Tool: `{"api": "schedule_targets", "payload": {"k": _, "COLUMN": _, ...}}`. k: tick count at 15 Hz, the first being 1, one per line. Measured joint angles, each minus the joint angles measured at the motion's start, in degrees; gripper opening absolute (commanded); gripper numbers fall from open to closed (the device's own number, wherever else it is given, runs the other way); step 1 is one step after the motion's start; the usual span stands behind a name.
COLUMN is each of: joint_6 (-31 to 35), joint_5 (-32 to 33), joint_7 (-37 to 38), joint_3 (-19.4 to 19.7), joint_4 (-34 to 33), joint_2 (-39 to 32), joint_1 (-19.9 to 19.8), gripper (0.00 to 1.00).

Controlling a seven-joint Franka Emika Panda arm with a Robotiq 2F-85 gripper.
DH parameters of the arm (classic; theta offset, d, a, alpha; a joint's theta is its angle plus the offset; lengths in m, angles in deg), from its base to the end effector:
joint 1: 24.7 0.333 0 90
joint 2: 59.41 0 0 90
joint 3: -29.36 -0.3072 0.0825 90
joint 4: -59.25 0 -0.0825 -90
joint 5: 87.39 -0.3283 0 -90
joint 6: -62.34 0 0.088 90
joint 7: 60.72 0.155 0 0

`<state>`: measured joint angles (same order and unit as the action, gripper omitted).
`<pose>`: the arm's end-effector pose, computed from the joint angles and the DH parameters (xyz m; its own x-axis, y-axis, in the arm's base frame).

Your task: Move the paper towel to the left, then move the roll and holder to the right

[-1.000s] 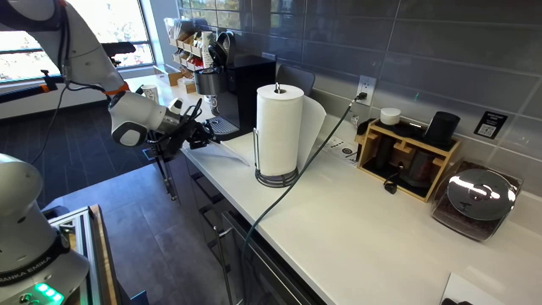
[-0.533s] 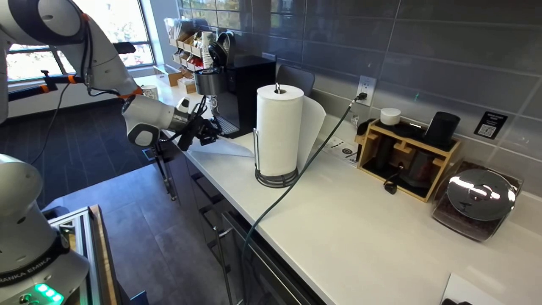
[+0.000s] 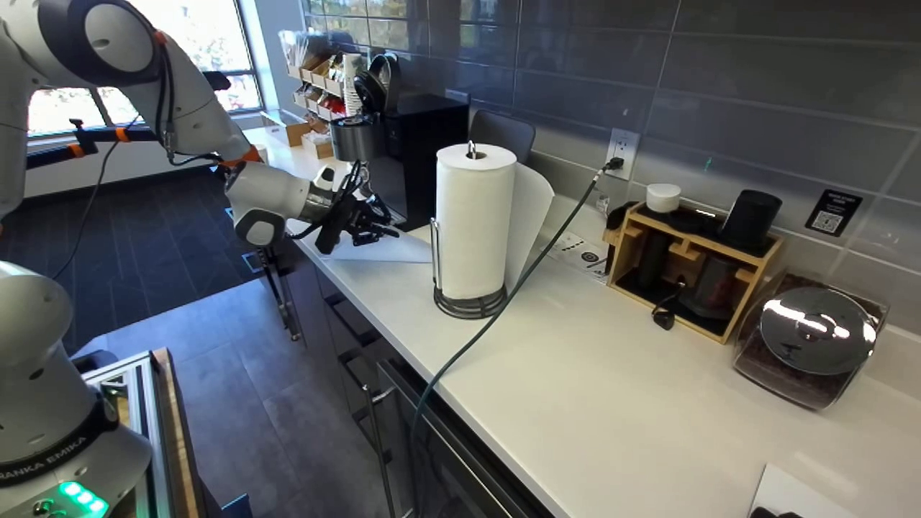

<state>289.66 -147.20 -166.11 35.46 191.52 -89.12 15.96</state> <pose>0.4963 0.1638 0.2701 0.2539 0.9672 0.0124 0.4758 -0.1360 0.8690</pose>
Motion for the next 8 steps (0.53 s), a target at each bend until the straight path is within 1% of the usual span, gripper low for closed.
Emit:
{"api": "schedule_targets", "payload": {"k": 2, "joint_6": 0.0, "joint_5": -0.57, "joint_7": -1.09, "joint_3": 0.26, "joint_4": -0.68, "joint_2": -0.48, "joint_1": 0.0, "gripper": 0.62}}
{"api": "schedule_targets", "payload": {"k": 5, "joint_6": -0.31, "joint_5": -2.15, "joint_7": -3.34, "joint_3": 0.55, "joint_4": -1.37, "joint_2": -0.53, "joint_1": 0.0, "gripper": 0.87}}
{"api": "schedule_targets", "payload": {"k": 6, "joint_6": -0.55, "joint_5": -3.31, "joint_7": -4.75, "joint_3": 0.58, "joint_4": -1.56, "joint_2": -0.3, "joint_1": 0.01, "gripper": 0.93}}
{"api": "schedule_targets", "payload": {"k": 7, "joint_6": -0.98, "joint_5": -4.57, "joint_7": -6.35, "joint_3": 0.6, "joint_4": -1.65, "joint_2": 0.23, "joint_1": 0.02, "gripper": 0.99}}
{"api": "schedule_targets", "payload": {"k": 8, "joint_6": -1.96, "joint_5": -6.46, "joint_7": -8.82, "joint_3": 0.69, "joint_4": -1.66, "joint_2": 1.14, "joint_1": 0.08, "gripper": 1.0}}
